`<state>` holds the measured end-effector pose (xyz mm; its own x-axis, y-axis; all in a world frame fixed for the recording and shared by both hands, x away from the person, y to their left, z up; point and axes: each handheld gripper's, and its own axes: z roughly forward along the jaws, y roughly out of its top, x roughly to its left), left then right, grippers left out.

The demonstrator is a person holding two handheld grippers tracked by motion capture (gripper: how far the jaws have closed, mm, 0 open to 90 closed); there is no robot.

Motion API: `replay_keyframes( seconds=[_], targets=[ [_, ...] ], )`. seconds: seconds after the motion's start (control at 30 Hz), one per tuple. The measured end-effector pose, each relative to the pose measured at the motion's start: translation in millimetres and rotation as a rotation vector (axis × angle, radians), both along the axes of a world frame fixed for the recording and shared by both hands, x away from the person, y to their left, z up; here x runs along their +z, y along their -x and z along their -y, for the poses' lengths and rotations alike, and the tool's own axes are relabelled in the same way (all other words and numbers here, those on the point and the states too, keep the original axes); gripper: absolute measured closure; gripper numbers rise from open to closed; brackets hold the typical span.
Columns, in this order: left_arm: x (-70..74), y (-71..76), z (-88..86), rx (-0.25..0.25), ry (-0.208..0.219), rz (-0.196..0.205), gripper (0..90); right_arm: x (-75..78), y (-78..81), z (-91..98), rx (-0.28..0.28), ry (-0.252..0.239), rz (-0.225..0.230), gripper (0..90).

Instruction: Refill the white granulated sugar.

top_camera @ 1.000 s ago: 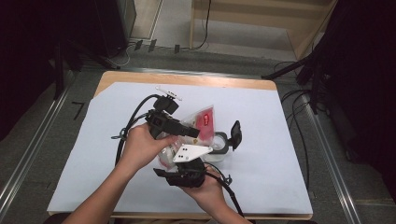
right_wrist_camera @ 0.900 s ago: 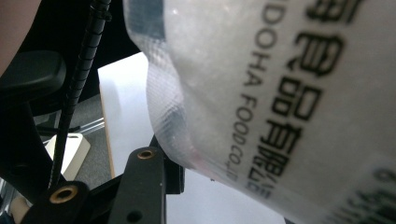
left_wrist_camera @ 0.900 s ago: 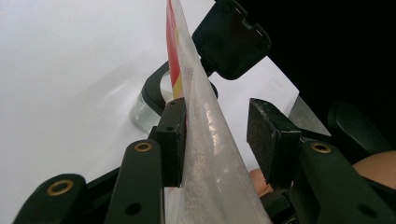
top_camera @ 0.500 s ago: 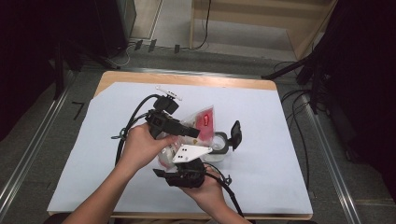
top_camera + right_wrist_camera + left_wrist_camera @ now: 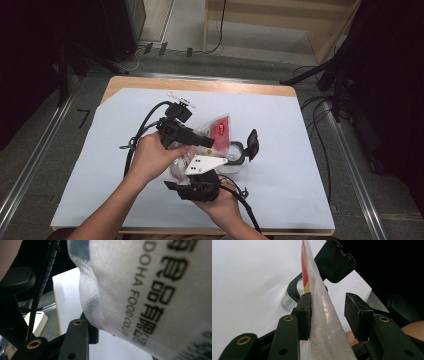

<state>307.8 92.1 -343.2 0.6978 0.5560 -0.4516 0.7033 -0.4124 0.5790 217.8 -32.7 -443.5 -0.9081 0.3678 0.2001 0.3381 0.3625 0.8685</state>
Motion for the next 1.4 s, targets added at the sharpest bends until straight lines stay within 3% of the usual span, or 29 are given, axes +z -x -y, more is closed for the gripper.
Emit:
replay_keyframes(
  seconds=[0.97,1.4],
  targets=[
    [0.8,0.6,1.3,-0.006,-0.003,0.013,58.5,-0.5,1.0,-0.3,-0.005,-0.001,0.009,62.7],
    [1.9,0.1,-2.5,0.014,0.0,0.013,58.4,0.3,-2.1,-3.9,0.0,-0.002,0.01,62.7]
  ],
)
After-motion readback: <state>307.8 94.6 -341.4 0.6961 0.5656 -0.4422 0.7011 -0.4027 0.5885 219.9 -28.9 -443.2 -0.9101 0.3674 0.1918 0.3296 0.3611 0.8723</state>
